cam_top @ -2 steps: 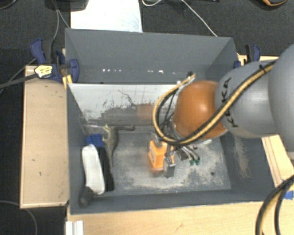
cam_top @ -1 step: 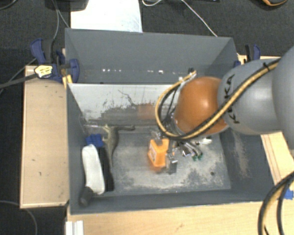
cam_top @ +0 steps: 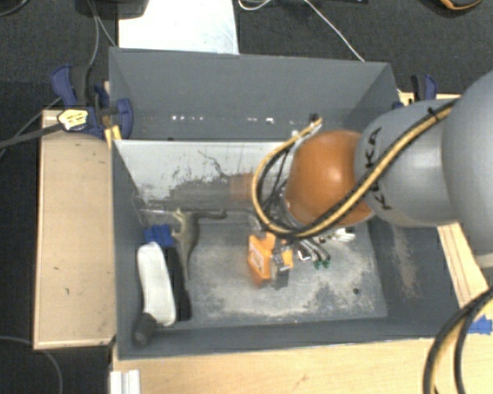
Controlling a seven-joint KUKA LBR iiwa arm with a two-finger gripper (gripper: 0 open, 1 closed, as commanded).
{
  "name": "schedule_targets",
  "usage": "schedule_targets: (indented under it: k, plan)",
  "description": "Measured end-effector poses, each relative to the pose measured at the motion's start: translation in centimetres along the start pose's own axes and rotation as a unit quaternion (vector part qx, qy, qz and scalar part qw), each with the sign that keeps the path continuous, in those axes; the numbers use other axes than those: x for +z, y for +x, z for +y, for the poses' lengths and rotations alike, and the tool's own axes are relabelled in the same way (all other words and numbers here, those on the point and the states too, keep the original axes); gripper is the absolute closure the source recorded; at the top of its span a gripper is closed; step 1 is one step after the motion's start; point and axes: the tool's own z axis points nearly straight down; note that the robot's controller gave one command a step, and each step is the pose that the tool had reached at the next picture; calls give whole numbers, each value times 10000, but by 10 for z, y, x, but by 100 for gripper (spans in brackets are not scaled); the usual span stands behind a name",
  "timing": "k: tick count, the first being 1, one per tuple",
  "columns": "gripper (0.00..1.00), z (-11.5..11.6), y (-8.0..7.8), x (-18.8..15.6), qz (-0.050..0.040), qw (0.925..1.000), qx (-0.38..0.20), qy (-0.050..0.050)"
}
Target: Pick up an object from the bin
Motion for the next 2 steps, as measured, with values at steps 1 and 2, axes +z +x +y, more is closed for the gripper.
schedule_targets:
  k: [1, 2]
  plan:
    - [0, 10, 6, -1, 16, 9999, 161, -13]
    - [0, 10, 5, 0, 7, 9999, 168, -19]
